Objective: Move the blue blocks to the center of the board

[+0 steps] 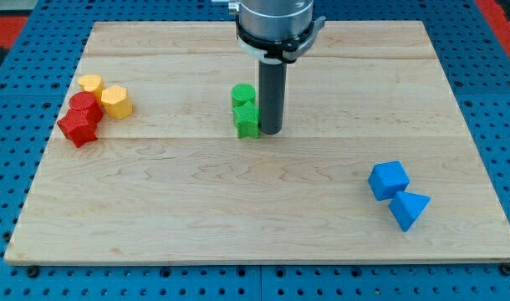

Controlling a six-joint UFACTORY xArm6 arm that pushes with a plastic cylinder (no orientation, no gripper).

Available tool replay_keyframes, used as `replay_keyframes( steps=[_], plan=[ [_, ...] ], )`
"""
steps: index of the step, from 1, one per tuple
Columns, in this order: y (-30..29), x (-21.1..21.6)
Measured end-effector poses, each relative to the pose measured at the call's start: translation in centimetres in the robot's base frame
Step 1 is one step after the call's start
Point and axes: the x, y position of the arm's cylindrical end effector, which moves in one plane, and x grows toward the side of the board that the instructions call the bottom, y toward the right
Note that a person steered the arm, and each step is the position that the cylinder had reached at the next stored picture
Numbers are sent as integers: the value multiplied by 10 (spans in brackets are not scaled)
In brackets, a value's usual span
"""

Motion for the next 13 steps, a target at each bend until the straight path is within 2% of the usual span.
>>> replay_keyframes(
  steps=[1,2,3,4,5,6,8,9,10,11,12,13],
  plan=[
    [103,1],
    [207,19],
    [239,79],
    [213,121],
    [164,114],
    [104,89],
    [34,7],
    [31,-9],
    [122,9],
    [199,76],
    [222,150],
    [171,155]
  ],
)
